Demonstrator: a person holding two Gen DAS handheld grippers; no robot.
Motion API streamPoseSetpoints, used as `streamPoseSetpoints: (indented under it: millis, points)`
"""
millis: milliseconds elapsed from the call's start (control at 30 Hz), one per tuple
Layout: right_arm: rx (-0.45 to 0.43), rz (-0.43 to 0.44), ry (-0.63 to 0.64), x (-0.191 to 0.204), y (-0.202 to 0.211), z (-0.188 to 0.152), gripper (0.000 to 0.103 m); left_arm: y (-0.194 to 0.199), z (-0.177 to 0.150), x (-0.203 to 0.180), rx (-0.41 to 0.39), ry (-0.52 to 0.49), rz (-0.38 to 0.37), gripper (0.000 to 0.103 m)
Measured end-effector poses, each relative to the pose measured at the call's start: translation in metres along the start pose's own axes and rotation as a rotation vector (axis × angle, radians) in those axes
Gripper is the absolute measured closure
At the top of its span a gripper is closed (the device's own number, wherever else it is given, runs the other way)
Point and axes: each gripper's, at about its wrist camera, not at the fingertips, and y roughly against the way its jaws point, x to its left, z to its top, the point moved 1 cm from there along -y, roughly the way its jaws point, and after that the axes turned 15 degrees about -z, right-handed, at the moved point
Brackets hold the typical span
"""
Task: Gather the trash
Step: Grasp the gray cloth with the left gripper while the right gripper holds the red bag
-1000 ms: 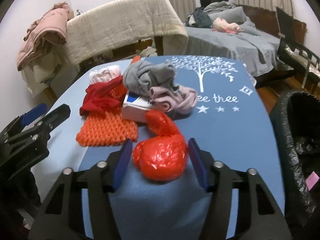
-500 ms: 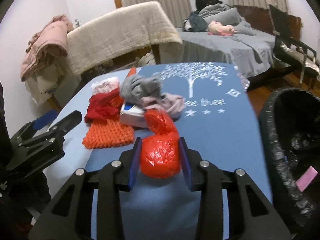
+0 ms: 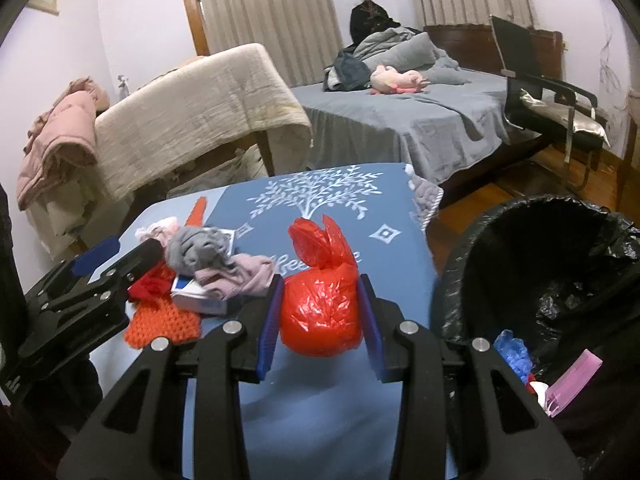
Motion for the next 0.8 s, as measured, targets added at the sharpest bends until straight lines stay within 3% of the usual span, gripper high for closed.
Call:
streamPoseSetpoints:
  millis: [367, 433, 600, 800]
  points:
    - [0.004, 0.01, -0.006, -0.006, -0.012, 0.001, 0.068, -0.043, -0.001, -0.006, 0.063, -0.002, -0.022, 0.028]
    - [0.007, 0.011, -0.007, -0.006, -0.013, 0.0, 0.068, -0.047, -0.003, -0.008, 0.074, -0.001, -0.034, 0.033]
    - [0.013, 0.014, -0.012, -0.006, -0.015, -0.001, 0.067, -0.053, -0.007, -0.008, 0.1, 0.002, -0.058, 0.065]
    - [0.015, 0.015, -0.02, -0.009, -0.016, -0.002, 0.067, -0.045, -0.011, -0.012, 0.082, -0.008, -0.049, 0.072]
